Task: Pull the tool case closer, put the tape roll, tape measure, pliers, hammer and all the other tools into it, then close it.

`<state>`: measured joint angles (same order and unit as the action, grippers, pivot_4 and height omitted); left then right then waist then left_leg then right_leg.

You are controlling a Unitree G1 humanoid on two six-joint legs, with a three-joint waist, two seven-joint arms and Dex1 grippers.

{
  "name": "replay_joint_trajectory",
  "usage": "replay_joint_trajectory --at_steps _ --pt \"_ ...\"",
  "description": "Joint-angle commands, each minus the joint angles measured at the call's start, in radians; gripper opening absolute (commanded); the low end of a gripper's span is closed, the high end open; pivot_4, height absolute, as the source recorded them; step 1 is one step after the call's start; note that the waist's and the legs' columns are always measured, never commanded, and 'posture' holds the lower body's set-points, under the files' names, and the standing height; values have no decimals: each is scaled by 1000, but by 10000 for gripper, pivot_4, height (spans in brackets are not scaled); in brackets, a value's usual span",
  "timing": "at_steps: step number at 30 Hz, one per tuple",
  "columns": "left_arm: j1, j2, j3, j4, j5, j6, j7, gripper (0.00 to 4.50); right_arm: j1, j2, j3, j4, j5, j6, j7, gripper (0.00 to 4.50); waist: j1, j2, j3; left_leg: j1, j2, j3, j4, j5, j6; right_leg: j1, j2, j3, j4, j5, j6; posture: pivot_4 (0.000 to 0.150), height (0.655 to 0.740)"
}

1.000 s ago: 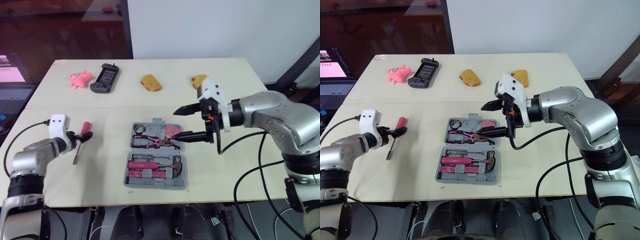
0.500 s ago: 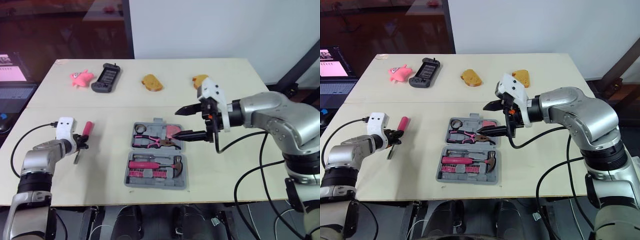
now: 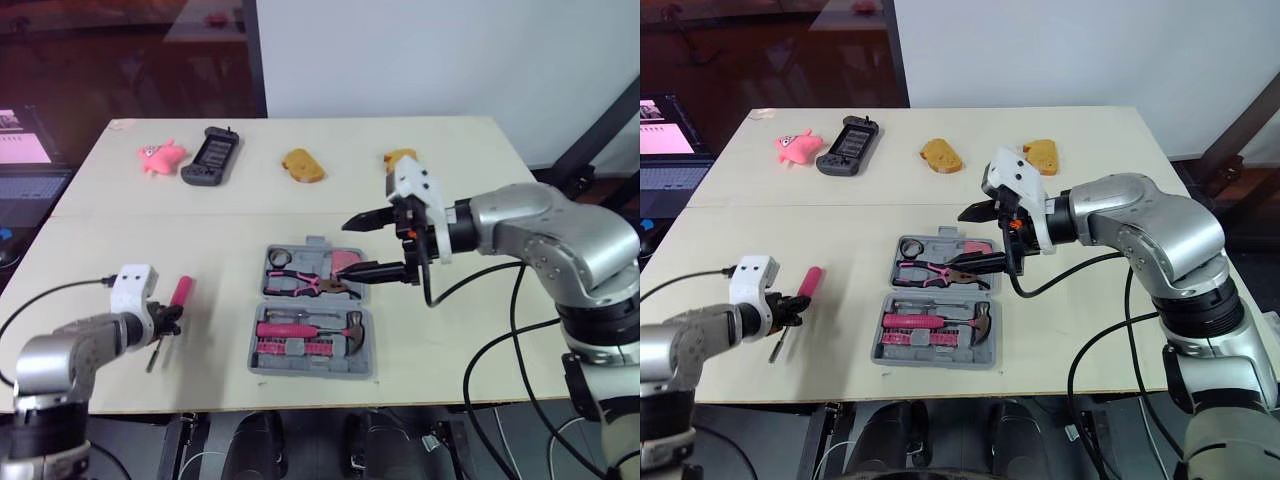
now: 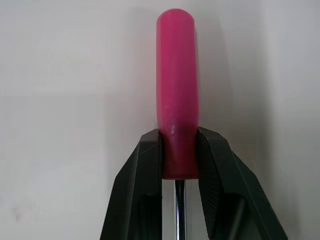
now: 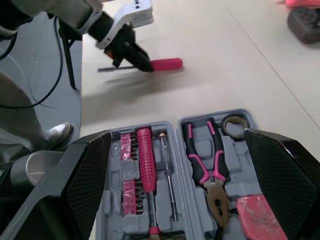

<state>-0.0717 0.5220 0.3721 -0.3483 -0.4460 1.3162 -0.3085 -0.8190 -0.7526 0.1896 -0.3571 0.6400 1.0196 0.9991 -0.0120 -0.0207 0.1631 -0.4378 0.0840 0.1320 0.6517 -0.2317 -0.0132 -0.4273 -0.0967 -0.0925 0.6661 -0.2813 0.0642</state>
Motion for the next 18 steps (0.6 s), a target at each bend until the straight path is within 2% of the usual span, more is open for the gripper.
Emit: replay_joint_trajectory --at_steps 1,9,16,18 --pt "39 -55 26 -122 -12 49 42 4140 -17 15 -5 -2 -6 -27 2 45000 2 0 0 0 0 0 0 0 0 0 0 0 0 0 0 1500 7188" --pt "6 -163 -27 -141 -1 18 86 4140 -26 20 8 25 -31 -59 19 45000 3 0 0 0 0 -1 1 0 0 1 0 -1 0 0 0 1500 7188" --pt "2 -139 -82 -119 40 -21 98 4140 -21 20 1 15 -35 -58 12 45000 -2 0 0 0 0 -1 1 0 0 1 1 -1 0 0 0 1500 7188" --pt "3 -114 -93 -119 46 -30 90 14906 -16 15 -3 11 -35 -55 10 45000 -1 0 0 0 0 -1 1 0 0 1 1 -1 0 0 0 1500 7188"
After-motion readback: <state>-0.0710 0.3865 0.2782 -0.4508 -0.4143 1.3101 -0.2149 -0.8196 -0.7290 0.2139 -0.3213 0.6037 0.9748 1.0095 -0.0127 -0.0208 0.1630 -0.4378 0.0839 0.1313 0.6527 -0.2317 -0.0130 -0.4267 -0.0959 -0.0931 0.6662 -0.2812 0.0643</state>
